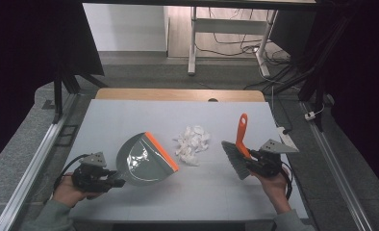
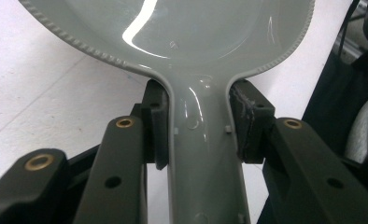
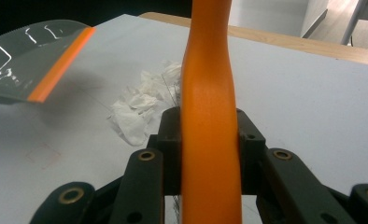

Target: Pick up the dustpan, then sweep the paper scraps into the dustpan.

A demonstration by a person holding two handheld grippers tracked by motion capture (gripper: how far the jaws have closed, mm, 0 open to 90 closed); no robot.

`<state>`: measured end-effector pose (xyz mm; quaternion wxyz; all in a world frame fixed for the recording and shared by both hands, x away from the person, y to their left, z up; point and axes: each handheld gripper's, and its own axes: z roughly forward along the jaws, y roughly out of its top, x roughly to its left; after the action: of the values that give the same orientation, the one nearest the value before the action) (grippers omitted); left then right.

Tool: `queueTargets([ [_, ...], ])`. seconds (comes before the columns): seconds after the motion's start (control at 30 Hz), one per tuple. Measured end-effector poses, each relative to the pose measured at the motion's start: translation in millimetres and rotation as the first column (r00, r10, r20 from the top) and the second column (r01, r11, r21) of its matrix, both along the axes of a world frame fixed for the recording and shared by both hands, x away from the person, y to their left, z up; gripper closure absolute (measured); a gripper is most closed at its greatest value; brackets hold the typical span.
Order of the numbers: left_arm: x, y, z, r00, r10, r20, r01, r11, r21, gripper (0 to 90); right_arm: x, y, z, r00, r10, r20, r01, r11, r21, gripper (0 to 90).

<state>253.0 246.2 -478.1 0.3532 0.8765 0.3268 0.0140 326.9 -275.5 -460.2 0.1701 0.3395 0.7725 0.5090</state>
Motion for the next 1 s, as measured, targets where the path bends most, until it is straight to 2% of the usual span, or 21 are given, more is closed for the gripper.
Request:
queueTargets([
  [0.33,0.3,-5.9,-3.0,0.9998,-0.015,-0.016,0.015,0.9996,0.022,61.7,4.0,4.3,2.2,1.0,0.002,0.01,-0.003,1.0,0.004,70.6],
  [0.73,3.6,-18.3,-12.5,0.9977,-0.044,-0.053,0.047,0.9975,0.053,61.6,26.2,21.7,7.2,0.9997,-0.008,0.022,0.008,0.9998,0.019,70.6],
  [1.0,6.6,-24.6,-16.7,0.9952,-0.07,-0.069,0.073,0.9962,0.048,61.6,38.4,31.6,5.0,0.9999,-0.009,0.008,0.009,0.9997,0.021,70.5],
])
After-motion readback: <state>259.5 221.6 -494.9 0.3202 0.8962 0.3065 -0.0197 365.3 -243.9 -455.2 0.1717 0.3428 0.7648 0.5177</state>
